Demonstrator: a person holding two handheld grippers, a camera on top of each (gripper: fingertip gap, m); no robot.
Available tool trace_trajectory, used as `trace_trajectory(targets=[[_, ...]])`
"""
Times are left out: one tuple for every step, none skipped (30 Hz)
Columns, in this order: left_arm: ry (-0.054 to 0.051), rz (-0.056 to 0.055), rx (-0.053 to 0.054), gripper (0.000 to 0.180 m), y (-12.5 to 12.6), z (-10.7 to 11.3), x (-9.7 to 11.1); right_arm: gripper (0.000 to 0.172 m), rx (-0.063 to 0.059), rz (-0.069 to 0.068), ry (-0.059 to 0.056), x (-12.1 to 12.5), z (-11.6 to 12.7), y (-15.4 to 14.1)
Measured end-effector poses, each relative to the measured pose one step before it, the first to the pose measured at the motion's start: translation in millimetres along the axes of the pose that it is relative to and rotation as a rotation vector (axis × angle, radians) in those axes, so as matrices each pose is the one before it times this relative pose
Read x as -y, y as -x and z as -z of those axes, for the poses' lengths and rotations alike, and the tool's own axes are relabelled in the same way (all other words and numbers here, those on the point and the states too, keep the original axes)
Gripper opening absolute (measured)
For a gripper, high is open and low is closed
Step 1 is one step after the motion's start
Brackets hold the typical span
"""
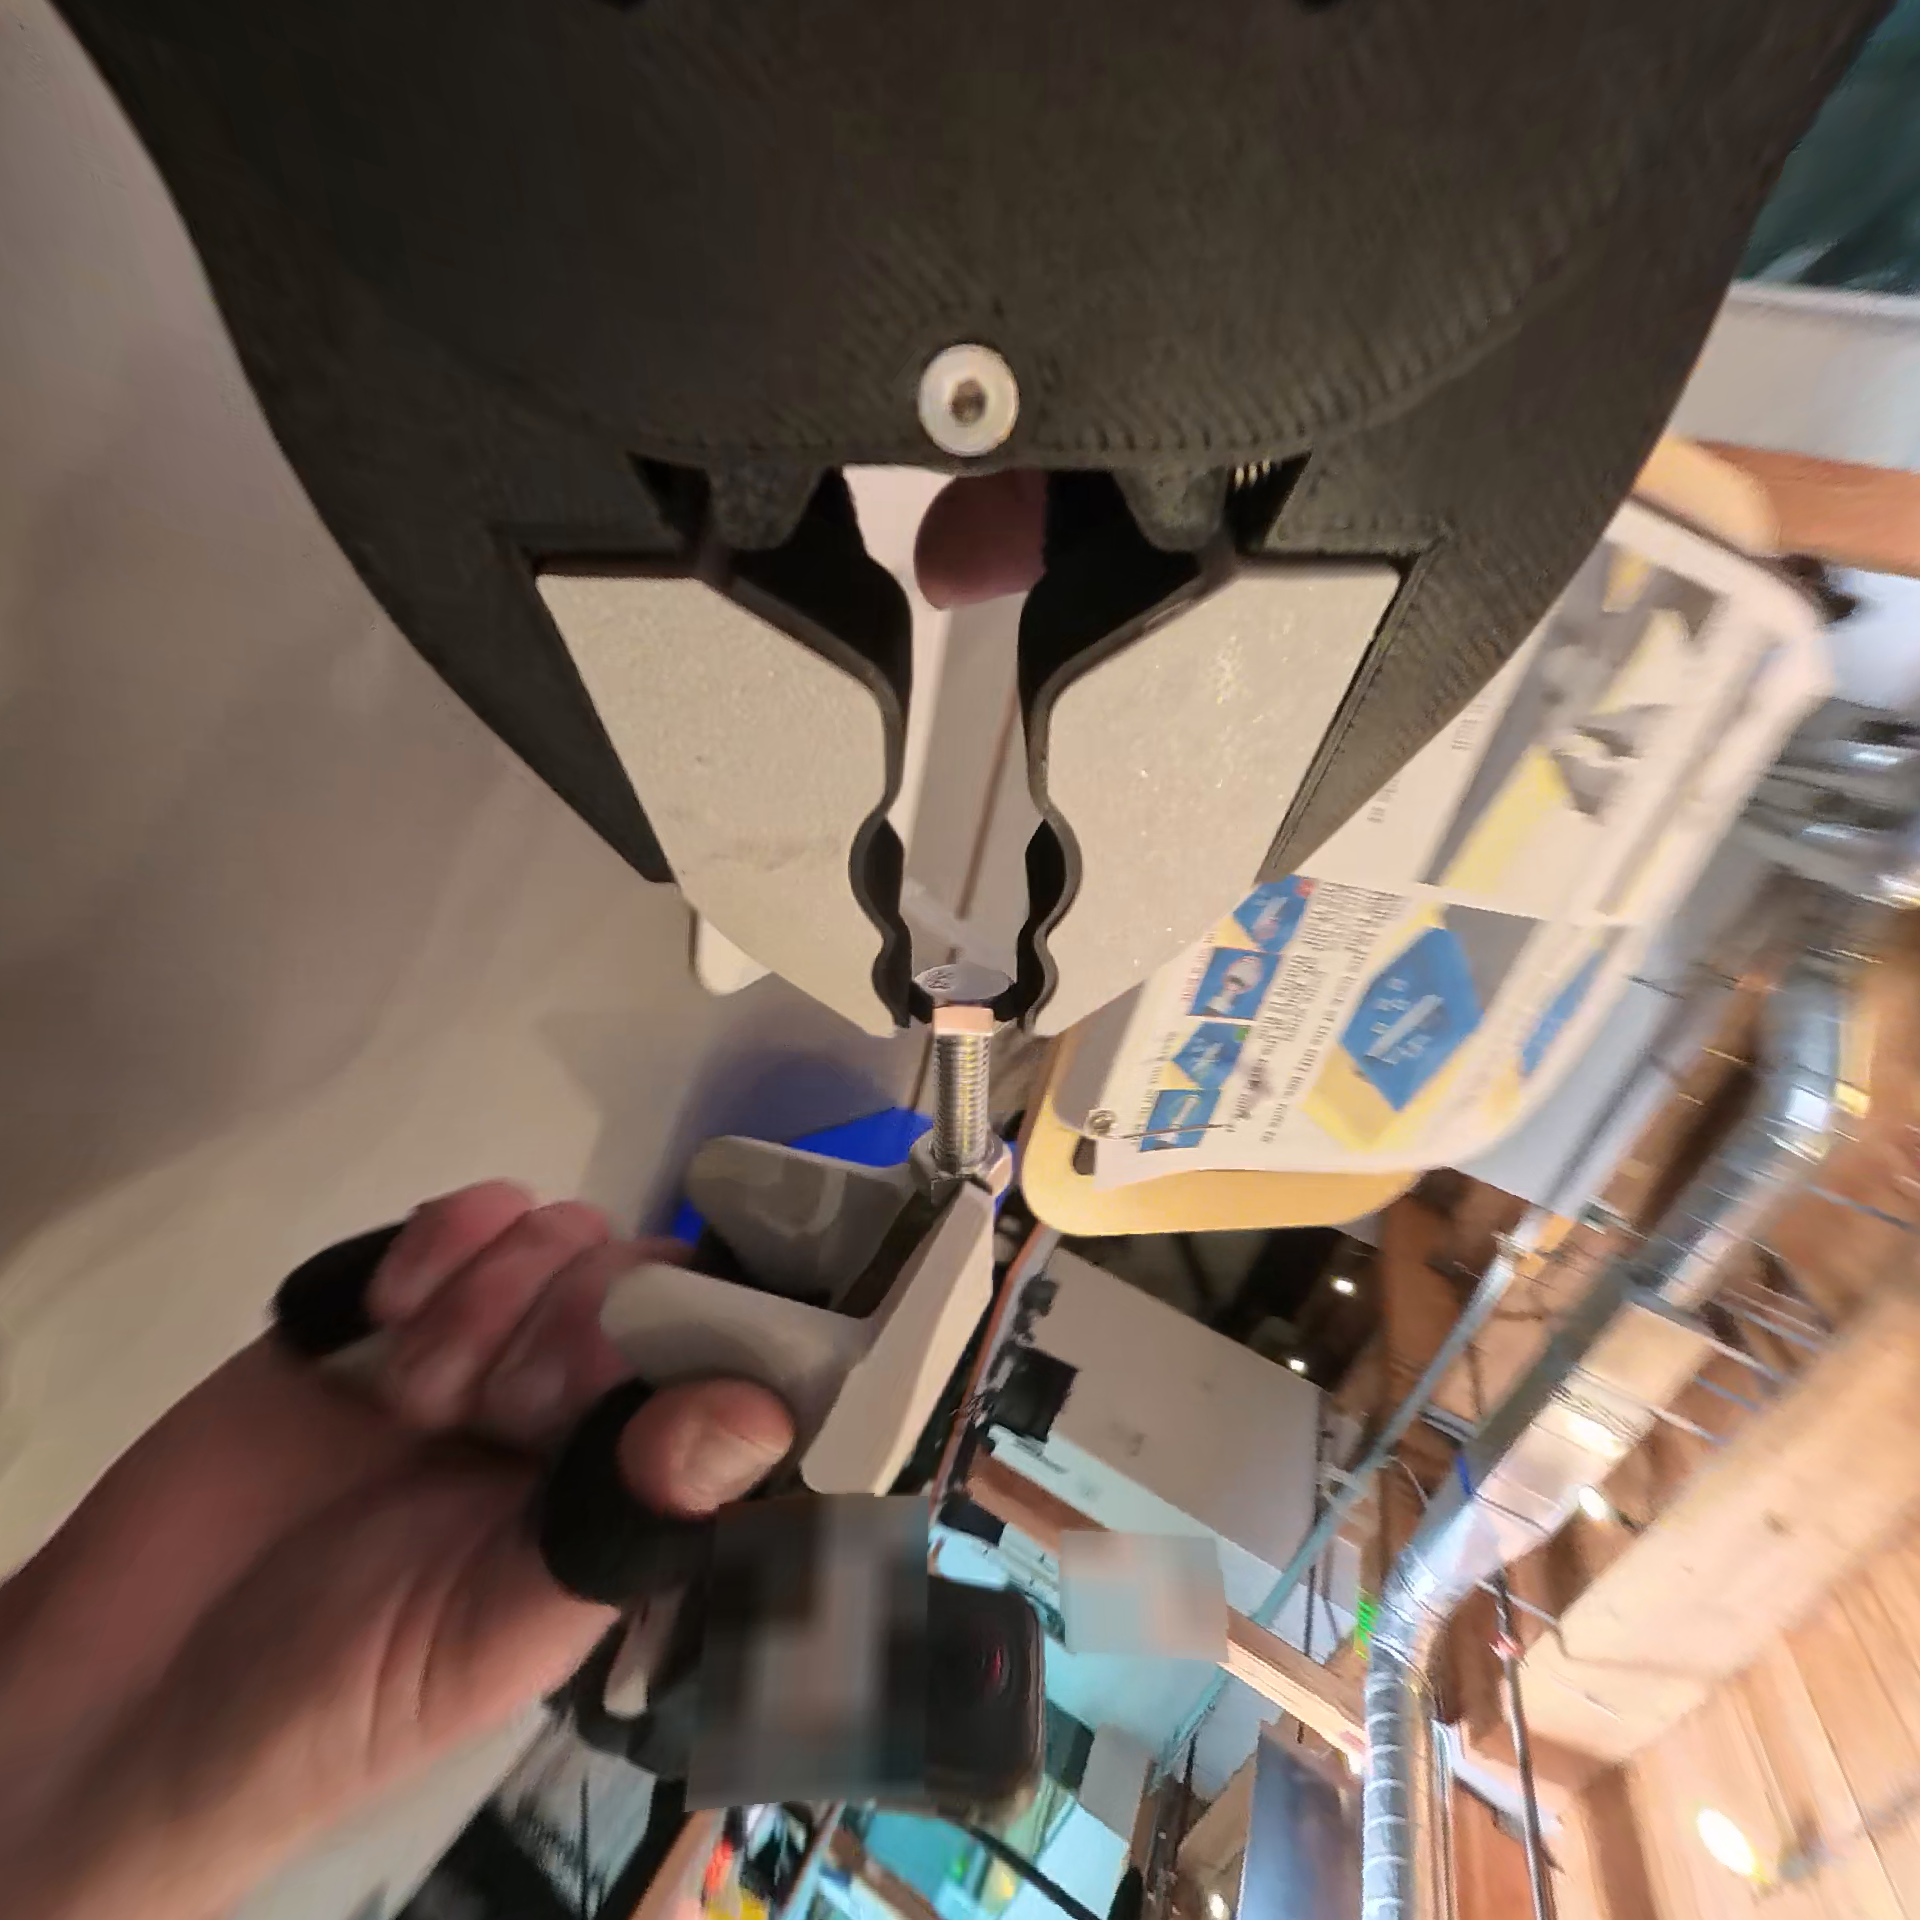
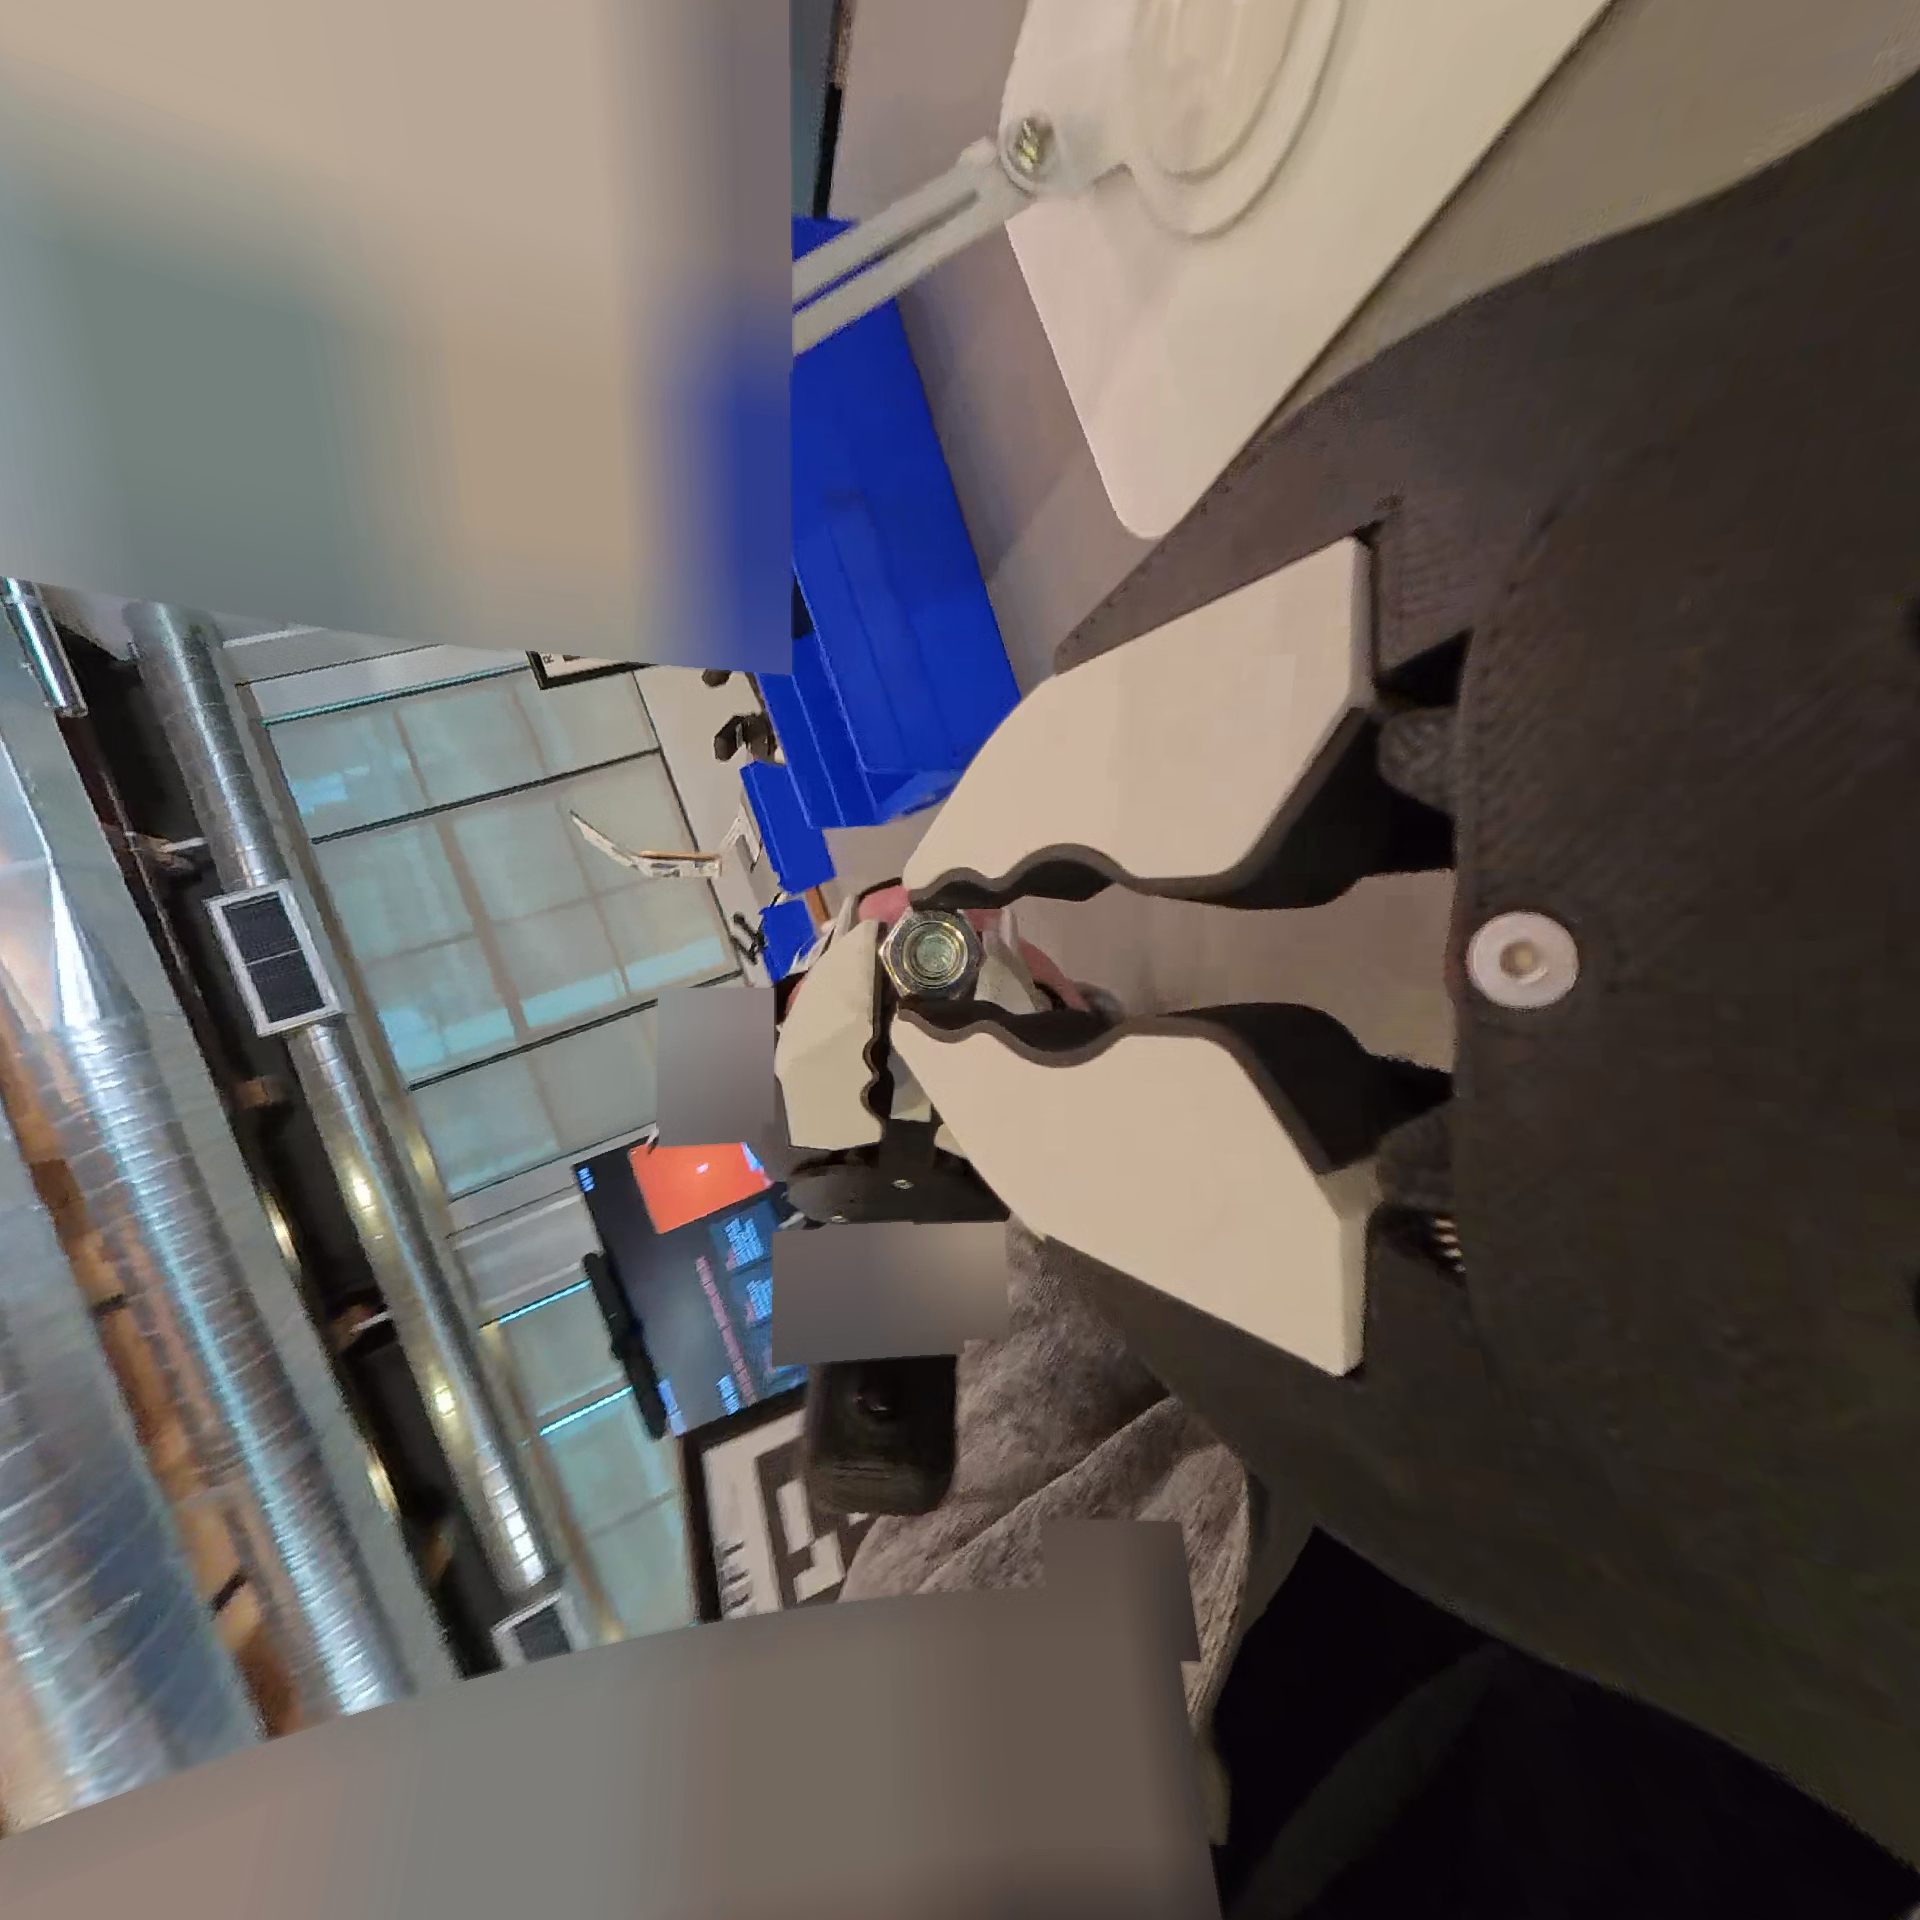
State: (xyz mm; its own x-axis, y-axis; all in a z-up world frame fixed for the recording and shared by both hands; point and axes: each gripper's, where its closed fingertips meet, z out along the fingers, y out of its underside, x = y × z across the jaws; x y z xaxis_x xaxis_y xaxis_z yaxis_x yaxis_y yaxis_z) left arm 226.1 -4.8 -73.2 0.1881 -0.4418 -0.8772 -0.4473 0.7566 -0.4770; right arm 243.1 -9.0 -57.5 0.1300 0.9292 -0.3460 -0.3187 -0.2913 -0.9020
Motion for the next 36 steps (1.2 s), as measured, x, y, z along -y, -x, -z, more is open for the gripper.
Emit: trace_trajectory(targets=[[0.0144,-0.0404,0.0065,0.019,-0.32,-0.2,-1.26,0.017,0.0005,-0.0303,-0.0114,-1.25,0.25,-1.61],[0.0132,-0.0365,0.0072,0.018,-0.54,-0.45,-1.74,0.017,-0.0042,-0.0213,-0.0057,-1.37,0.24,-1.55],[0.0085,-0.0337,0.0086,0.018,-0.75,-0.24,-1.14,0.017,-0.0023,-0.0209,-0.001,-1.28,0.01,-1.43],[0.0073,-0.0339,0.0079,0.018,-0.53,-0.1,-0.82,0.017,0.0003,-0.0244,-0.0029,-0.91,0.04,-1.13],[0.0096,-0.0316,0.0061,0.019,-0.08,-0.03,-0.95,0.017,0.0,-0.0276,-0.0066,-0.79,-0.08,-1.19],[0.0034,-0.0383,0.0113,0.019,0.24,0.3,-0.18,0.017,0.0044,-0.029,-0.0091,-0.65,-0.01,-0.53],[0.0047,-0.0394,0.0108,0.018,-0.11,0.2,-0.27,0.017,0.0042,-0.0251,-0.0081,-0.69,-0.01,-0.74],[0.0108,-0.036,0.007,0.019,-0.7,-0.4,-0.89,0.017,-0.0019,-0.0231,-0.0088,-0.83,0.21,-1.48],[0.0082,-0.0423,0.0111,0.018,-0.43,-0.34,-0.9,0.017,-0.0002,-0.0258,-0.0114,-0.77,0.28,-1.38],[0.0048,-0.0439,0.0107,0.018,-0.59,-0.11,-0.2,0.017,0.003,-0.0271,-0.0114,-0.97,0.43,-1.15],[0.0086,-0.0408,0.0018,0.018,-1.64,-0.24,-0.41,0.017,-0.0008,-0.0287,-0.0096,-1.28,0.67,-1.84],[0.0039,-0.0491,0.0056,0.018,-1.37,-0.12,-0.54,0.018,-0.0028,-0.0278,-0.0099,-1.43,0.59,-1.91],[0.0016,-0.0512,0.0096,0.018,-0.87,-0.33,-1.12,0.017,-0.003,-0.0232,-0.0078,-1.51,0.39,-1.64],[-0.0023,-0.0326,0.0024,0.018,-1.19,-0.41,-0.33,0.017,-0.0016,-0.0156,-0.0047,-1.0,0.55,-1.44],[-0.0024,-0.0261,0.0037,0.018,-0.58,-0.35,0.18,0.017,0.0014,-0.0157,-0.0074,-0.45,0.51,-1.01],[-0.0008,-0.0303,0.0091,0.018,-0.19,-0.48,0.06,0.017,0.0026,-0.0192,-0.0123,0.01,0.42,-1.03],[-0.0005,-0.0176,0.0028,0.018,-0.89,-0.51,-0.6,0.017,-0.001,-0.0157,-0.0109,-0.2,0.35,-1.5],[-0.0079,0.0114,-0.0027,0.018,-0.83,-0.33,-0.42,0.017,0.0004,-0.0049,-0.0075,-0.26,0.05,-1.08],[-0.0039,0.0063,0.0005,0.018,-0.53,-0.19,-0.76,0.017,0.0003,-0.0015,-0.0069,-0.02,-0.3,-0.8],[0.0023,-0.0076,0.0053,0.019,-0.12,-0.51,-1.36,0.017,0.0,-0.0023,-0.0085,0.43,-0.53,-0.95],[-0.0007,0.0036,0.0019,0.019,0.37,-0.19,-0.85,0.017,0.0037,0.0018,-0.0078,0.67,-0.68,-0.28],[0.0013,0.0127,0.0007,0.019,0.9,-0.23,-0.92,0.017,0.0072,0.0025,-0.0081,0.77,-0.74,0.34],[0.004,0.0063,0.0014,0.019,0.75,-0.16,-1.2,0.017,0.0055,-0.0014,-0.0066,0.58,-0.85,0.09],[0.0006,-0.0017,-0.0018,0.019,-0.19,-0.11,-0.82,0.017,0.0011,0.001,-0.0001,0.16,-0.53,-0.4],[0.0001,0.002,-0.0049,0.019,-0.66,-0.46,-0.68,0.017,-0.003,0.0042,0.0007,0.04,-0.02,-0.7],[0.0014,0.0059,-0.001,0.019,-0.19,-0.52,-0.4,0.017,-0.0011,0.0016,-0.0043,0.17,0.16,-0.35],[-0.0022,0.0017,0.0006,0.019,-0.14,-0.24,0.35,0.017,0.0015,-0.0013,-0.0054,0.12,0.22,-0.14],[0.0011,-0.0001,-0.0021,0.019,-0.47,-0.13,-0.09,0.017,0.0006,-0.0007,-0.0025,-0.13,0.25,-0.54],[0.0003,0.0036,-0.0003,0.019,-0.32,-0.37,-0.25,0.017,-0.0005,0.0008,-0.0031,-0.04,0.18,-0.36],[-0.0005,0.0037,-0.0015,0.019,-0.38,-0.37,-0.07,0.017,-0.0011,0.0022,-0.0029,0.13,0.07,-0.34],[-0.0004,0.0003,-0.0025,0.019,-0.35,-0.25,0.08,0.017,-0.0001,0.0002,0.0007,-0.27,0.06,-0.3],[-0.0002,0.0028,0.0001,0.02,0.13,-0.21,0.26,0.017,0.0022,-0.0006,0.0001,-0.2,0.02,0.05],[0.0009,0.0058,-0.003,0.02,-0.4,-0.41,0.06,0.017,-0.001,0.0023,-0.0011,0.02,0.1,-0.07],[0.0025,0.0027,-0.0024,0.02,-0.61,-0.56,-0.16,0.017,-0.0031,0.0056,-0.0016,0.0,-0.14,-0.02],[0.0006,0.0023,-0.0033,0.02,-0.9,-0.7,0.11,0.017,0.0002,0.0013,0.0012,-0.35,-0.38,-0.01],[-0.0002,0.0029,-0.0006,0.021,-0.49,-0.45,0.1,0.017,0.0017,-0.0009,-0.0001,-0.26,-0.42,-0.01]])
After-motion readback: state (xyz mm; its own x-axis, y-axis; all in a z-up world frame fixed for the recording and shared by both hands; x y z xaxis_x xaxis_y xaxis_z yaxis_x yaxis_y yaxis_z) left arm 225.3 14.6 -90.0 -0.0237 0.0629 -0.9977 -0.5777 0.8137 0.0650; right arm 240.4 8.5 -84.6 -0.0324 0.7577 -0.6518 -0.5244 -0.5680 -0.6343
